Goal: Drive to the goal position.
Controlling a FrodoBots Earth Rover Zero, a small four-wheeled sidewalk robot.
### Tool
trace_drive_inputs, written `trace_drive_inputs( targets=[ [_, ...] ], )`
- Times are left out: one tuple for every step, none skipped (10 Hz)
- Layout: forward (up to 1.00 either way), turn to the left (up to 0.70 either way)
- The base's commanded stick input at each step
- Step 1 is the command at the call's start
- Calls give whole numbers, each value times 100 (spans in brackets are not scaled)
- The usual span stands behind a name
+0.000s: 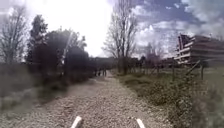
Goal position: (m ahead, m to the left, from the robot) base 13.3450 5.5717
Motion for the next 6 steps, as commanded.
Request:
trace_drive_inputs(
  targets=[
    [30, 0],
    [30, 0],
    [30, 0],
    [30, 0],
    [30, 0],
    [30, 0]
  ],
)
